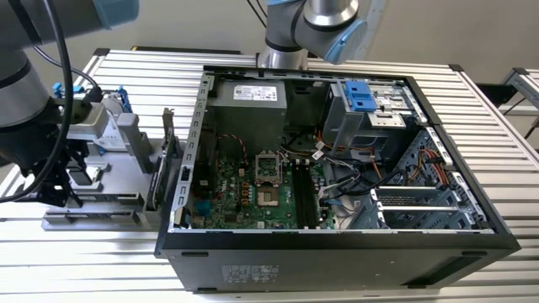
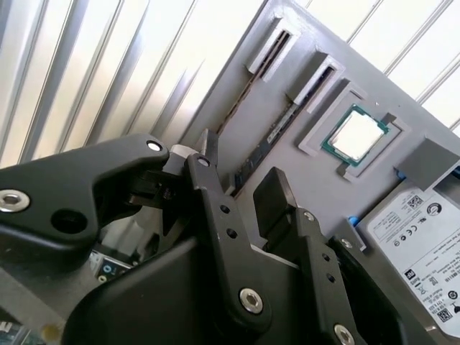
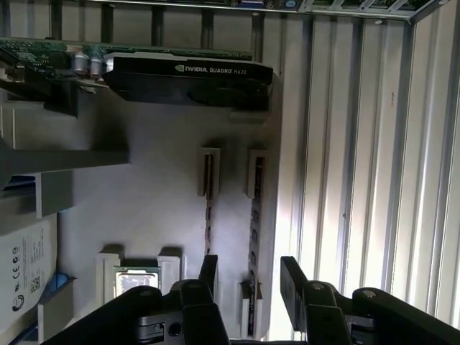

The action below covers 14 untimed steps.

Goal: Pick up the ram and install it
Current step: 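Pick up the ram and move it above insertion slot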

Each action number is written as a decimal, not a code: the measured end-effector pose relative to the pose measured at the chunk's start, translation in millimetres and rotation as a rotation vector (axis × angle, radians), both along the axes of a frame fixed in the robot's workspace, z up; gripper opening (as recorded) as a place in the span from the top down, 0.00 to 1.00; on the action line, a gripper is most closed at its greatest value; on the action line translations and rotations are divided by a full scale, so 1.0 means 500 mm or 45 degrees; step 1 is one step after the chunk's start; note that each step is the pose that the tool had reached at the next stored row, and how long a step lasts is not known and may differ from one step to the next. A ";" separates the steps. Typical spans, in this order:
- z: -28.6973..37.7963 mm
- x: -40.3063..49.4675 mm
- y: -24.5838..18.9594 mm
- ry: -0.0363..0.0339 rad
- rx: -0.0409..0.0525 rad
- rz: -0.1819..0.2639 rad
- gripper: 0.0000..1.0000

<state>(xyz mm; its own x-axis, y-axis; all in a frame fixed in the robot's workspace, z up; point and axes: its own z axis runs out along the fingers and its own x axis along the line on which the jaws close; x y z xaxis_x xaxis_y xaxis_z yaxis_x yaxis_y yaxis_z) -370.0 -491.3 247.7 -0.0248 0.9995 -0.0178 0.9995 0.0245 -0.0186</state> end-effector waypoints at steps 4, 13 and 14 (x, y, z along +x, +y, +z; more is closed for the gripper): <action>-0.007 0.000 -0.0041 0.0000 0.000 0.000 0.00; -0.021 0.000 -0.0160 0.0002 0.000 -0.004 0.00; -0.023 0.000 -0.0175 0.0001 0.000 -0.006 0.00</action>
